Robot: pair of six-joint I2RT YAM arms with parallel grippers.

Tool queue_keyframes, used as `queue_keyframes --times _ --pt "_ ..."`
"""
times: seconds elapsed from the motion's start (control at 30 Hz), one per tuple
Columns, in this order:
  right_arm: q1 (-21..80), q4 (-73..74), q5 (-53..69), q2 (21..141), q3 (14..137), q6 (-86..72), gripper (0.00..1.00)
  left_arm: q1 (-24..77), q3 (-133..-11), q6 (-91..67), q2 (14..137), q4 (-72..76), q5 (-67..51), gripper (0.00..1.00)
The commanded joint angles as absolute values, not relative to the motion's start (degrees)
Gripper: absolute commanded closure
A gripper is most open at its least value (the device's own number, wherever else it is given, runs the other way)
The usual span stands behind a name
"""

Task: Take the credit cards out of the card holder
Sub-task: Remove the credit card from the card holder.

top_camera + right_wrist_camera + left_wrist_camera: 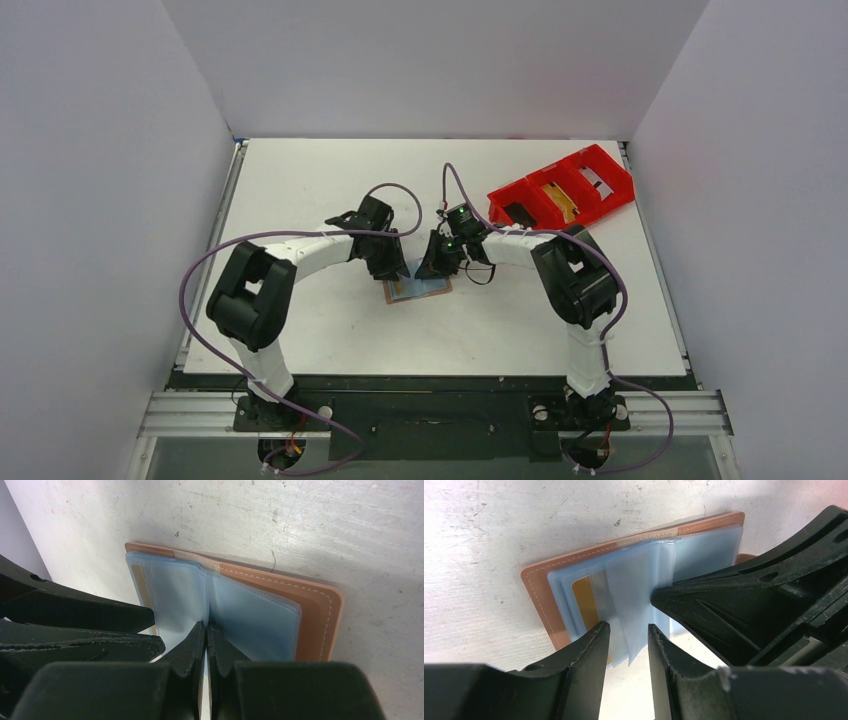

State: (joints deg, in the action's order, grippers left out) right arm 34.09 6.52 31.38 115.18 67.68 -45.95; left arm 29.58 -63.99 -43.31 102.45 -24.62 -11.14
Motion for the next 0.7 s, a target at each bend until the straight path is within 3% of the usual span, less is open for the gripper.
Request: queue_keyframes --times 0.0,0.67 --pt "34.2 8.6 28.7 117.6 66.2 -45.2 1.0 29.6 -64.3 -42.8 99.8 -25.5 -8.2 0.67" --pt "34.1 8.7 29.5 118.2 66.9 -45.3 1.0 30.0 -62.4 -43.8 100.5 -23.0 -11.8 0.66"
